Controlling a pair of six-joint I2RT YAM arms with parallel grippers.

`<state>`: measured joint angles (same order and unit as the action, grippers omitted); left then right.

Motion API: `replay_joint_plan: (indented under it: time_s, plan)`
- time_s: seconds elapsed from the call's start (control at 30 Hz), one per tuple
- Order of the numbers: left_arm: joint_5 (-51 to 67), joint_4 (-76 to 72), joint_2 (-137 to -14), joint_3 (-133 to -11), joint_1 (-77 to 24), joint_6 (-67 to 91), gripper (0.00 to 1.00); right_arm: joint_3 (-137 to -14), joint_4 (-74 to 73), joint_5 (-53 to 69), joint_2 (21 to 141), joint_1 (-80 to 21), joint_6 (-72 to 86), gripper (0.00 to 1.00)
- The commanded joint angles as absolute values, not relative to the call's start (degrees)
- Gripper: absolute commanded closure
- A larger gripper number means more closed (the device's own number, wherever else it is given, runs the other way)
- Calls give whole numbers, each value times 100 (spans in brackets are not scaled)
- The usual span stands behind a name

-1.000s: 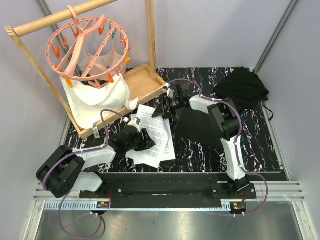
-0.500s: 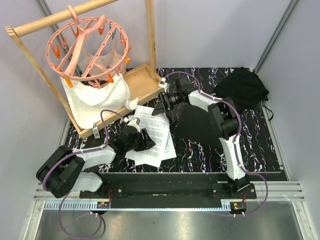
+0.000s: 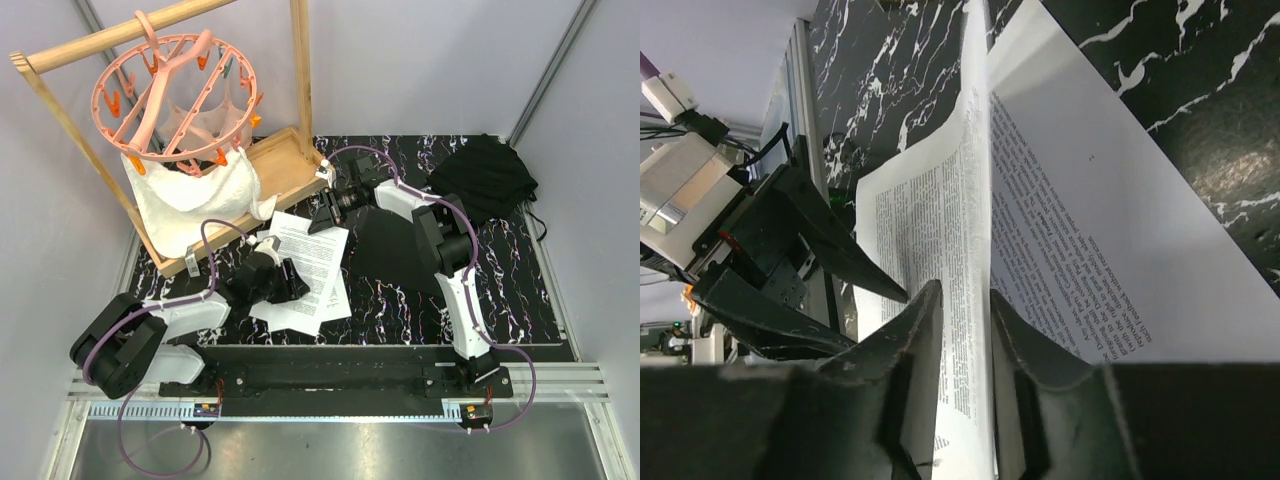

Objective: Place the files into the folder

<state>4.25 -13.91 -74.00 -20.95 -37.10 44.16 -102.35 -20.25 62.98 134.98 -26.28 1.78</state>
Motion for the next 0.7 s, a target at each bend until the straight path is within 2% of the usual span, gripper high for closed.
replay_joint_plan:
  time_s: [0.0, 0.03, 0.07, 0.1, 0.27, 0.37, 0.53, 0.57, 0.67]
  plan:
    - [325, -1012, -7146, -2135, -3691, 4123, 43, -10407, -2214, 6145, 13290, -2619, 263, 76]
    - [316, -906, -7093, -2258, -3691, 4018, 43, -10389, -2241, 6057, 13176, -2619, 342, 82]
    - [299, -775, -7006, -2346, -3718, 3956, 41, -10371, -2250, 5786, 13097, -2628, 447, 97]
    - [203, -434, -6779, -2442, -3770, 3885, 40, -10336, -2259, 5653, 12939, -2628, 579, 100]
    - [-430, 588, -5794, -3304, -4227, 3446, 34, -9985, -2206, 5162, 11990, -2567, 1633, 100]
    - [-449, 799, -5388, -3664, -4342, 3375, 33, -9327, -2127, 4774, 11085, -2269, 2310, 100]
    - [-299, 581, -5449, -3946, -4403, 3437, 33, -7167, -1443, 3746, 9372, -1250, 3450, 100]
    - [-229, 345, -5675, -3981, -4438, 3437, 32, -6337, -998, 3666, 9143, -743, 3654, 100]
    - [350, 36, -6482, -4340, -4482, 3515, 32, -5068, -530, 3167, 8360, 241, 4078, 100]
